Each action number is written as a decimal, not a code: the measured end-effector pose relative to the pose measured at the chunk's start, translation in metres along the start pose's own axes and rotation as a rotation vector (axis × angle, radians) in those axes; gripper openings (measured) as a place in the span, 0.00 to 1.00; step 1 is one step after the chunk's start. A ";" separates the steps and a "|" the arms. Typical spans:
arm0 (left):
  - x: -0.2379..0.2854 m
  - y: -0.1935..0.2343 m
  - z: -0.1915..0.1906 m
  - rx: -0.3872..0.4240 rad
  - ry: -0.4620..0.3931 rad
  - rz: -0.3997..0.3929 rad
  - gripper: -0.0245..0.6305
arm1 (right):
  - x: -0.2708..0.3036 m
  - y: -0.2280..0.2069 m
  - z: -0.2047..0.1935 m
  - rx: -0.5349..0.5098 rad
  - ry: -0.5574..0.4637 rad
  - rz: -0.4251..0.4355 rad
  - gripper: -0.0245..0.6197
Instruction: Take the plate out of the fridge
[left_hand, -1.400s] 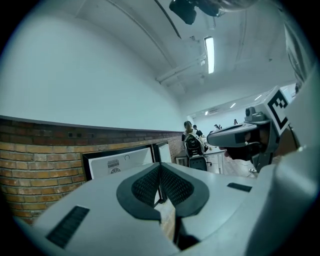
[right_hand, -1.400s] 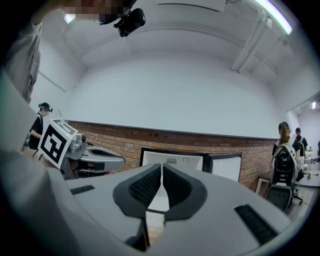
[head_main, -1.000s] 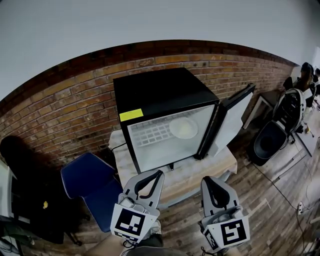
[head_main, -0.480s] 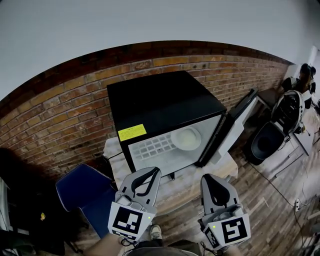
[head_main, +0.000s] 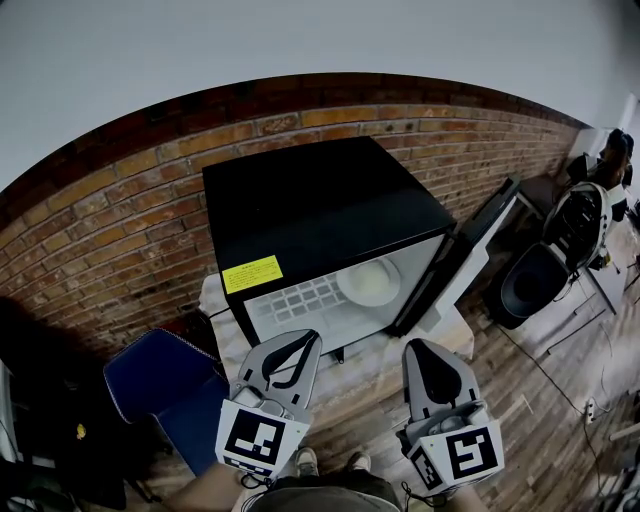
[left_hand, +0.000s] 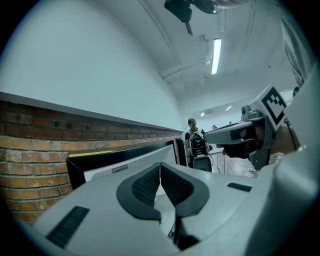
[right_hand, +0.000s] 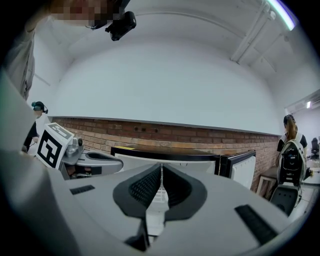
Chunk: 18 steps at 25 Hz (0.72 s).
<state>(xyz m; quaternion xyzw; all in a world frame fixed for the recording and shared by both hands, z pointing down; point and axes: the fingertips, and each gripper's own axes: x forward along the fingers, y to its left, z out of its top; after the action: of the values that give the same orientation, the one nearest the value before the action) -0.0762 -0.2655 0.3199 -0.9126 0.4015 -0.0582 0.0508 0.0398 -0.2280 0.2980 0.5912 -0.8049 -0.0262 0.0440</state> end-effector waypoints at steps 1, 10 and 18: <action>0.004 -0.001 0.001 0.002 0.000 0.002 0.07 | 0.002 -0.002 0.000 0.001 0.001 0.008 0.09; 0.032 -0.009 0.011 0.017 -0.001 0.025 0.07 | 0.018 -0.029 -0.004 0.017 0.014 0.047 0.09; 0.055 -0.011 0.012 0.020 0.001 0.041 0.07 | 0.037 -0.065 -0.014 0.120 0.014 0.042 0.09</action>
<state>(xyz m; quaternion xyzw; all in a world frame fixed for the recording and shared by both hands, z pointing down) -0.0297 -0.2981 0.3128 -0.9037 0.4193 -0.0615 0.0608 0.0915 -0.2827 0.3069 0.5761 -0.8168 0.0274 0.0148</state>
